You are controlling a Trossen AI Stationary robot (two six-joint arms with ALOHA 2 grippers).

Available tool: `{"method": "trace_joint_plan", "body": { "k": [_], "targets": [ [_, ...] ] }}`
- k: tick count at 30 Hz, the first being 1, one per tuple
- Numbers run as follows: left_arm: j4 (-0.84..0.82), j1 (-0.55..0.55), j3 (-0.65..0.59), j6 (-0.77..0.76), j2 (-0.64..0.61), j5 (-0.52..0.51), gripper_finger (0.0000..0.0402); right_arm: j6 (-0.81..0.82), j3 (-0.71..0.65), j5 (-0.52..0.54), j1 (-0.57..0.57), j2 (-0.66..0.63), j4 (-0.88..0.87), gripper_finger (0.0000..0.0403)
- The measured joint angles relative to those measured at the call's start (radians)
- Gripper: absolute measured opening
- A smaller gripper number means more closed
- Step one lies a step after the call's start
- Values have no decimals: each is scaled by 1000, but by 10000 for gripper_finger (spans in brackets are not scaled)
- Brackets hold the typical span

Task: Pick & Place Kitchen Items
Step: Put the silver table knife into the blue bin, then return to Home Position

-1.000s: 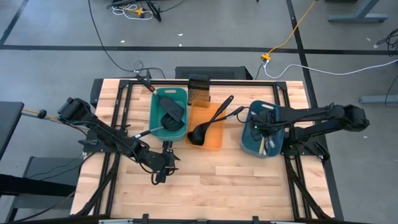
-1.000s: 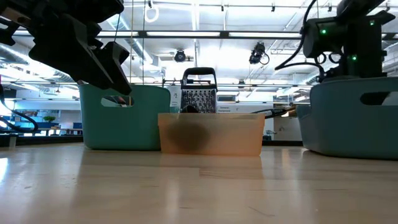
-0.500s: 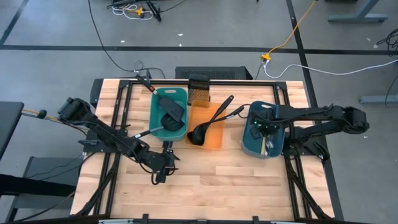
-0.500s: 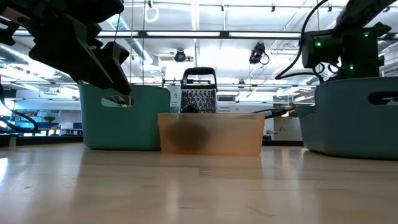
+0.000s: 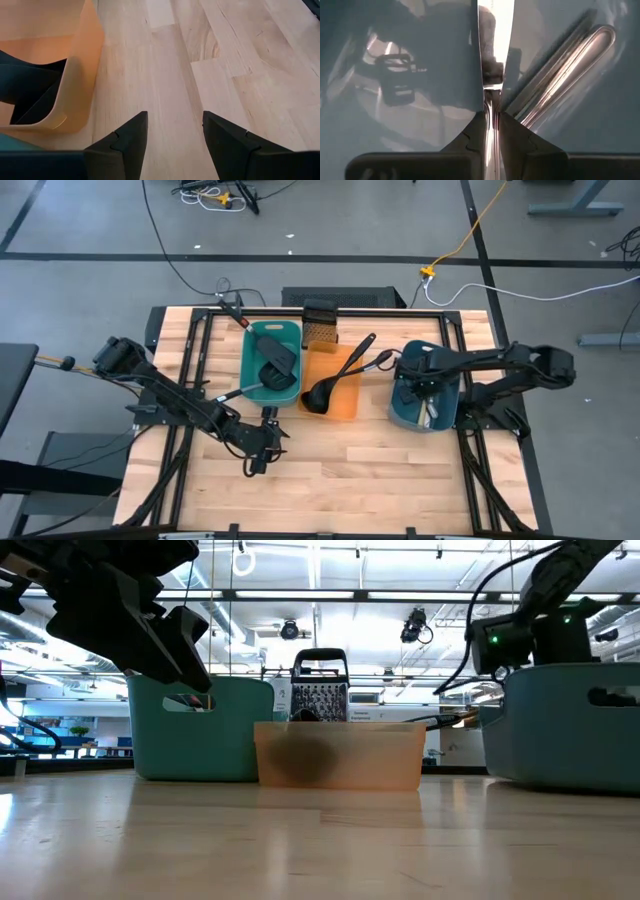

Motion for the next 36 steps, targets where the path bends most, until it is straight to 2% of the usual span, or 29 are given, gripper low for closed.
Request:
{"method": "trace_joint_plan", "body": {
  "k": [7, 14, 26, 31, 36],
  "targets": [
    [0, 0, 0, 0, 0, 0, 195, -18, 5, 1, 0, 81, 34, 41],
    [0, 0, 0, 0, 0, 0, 195, -27, 4, 0, 0, 97, 36, 43],
    [-1, 0, 0, 0, 0, 0, 195, -40, 0, 4, 0, 101, 30, 138],
    [-1, 0, 0, 0, 0, 0, 195, -48, 17, 1, 0, 101, 2, 144],
    [-1, 0, 0, 0, 0, 0, 195, -92, 122, -16, 2, 98, -120, 134]
  ]
}}
